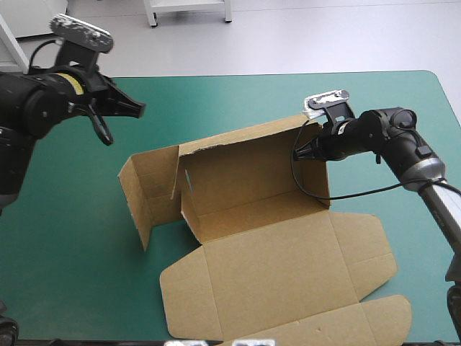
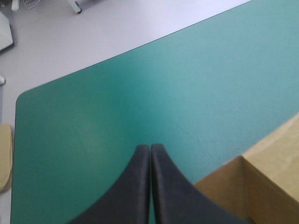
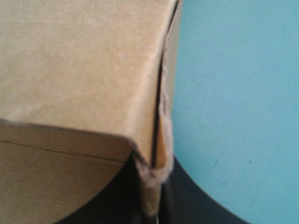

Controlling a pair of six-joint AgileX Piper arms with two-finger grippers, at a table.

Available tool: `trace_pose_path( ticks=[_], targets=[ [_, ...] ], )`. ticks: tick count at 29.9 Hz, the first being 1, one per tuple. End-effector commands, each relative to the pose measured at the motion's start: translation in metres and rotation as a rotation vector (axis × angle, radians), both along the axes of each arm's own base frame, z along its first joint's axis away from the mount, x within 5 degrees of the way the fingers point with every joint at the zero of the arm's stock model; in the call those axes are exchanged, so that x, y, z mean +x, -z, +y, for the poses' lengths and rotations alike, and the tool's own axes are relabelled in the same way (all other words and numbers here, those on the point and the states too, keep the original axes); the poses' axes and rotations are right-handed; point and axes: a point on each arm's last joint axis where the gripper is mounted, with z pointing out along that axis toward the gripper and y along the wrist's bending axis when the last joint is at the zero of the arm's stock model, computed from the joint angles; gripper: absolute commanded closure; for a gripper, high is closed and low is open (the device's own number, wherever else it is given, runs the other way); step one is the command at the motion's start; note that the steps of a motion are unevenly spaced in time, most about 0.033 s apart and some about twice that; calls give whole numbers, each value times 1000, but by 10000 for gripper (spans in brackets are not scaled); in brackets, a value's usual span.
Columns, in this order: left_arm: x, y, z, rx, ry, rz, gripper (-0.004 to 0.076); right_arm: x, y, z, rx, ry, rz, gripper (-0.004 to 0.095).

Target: Fold the box

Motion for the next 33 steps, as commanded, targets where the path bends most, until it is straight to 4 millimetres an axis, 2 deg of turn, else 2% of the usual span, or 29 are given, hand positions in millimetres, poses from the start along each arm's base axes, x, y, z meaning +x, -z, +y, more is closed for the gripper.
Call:
trace_pose_path(
  ticks=[1,5,9,14,20,25,30,33],
  targets=[
    [-5,-17,35,-103,-48,-71,730,-13,-37,-5,21,2,-35,920],
    [6,-12,61,-225,-62,-35,731,-20,-45,-6,9,-1,40,920],
    [22,0,70,-315,-26,7,731,-22,-45,-6,2,-2,75,921],
    [40,20,73,-310,-33,71,731,-9,-28,-2,-16,-3,135,921],
    [57,35,75,-308,-37,118,732,18,4,5,-35,-5,192,921],
    [61,38,75,-314,-35,125,732,42,16,11,-25,-13,74,921],
    [61,38,75,-312,-33,125,732,54,12,13,6,5,-53,917],
    [61,38,75,-306,-29,123,732,57,9,14,18,12,-93,844]
  ],
)
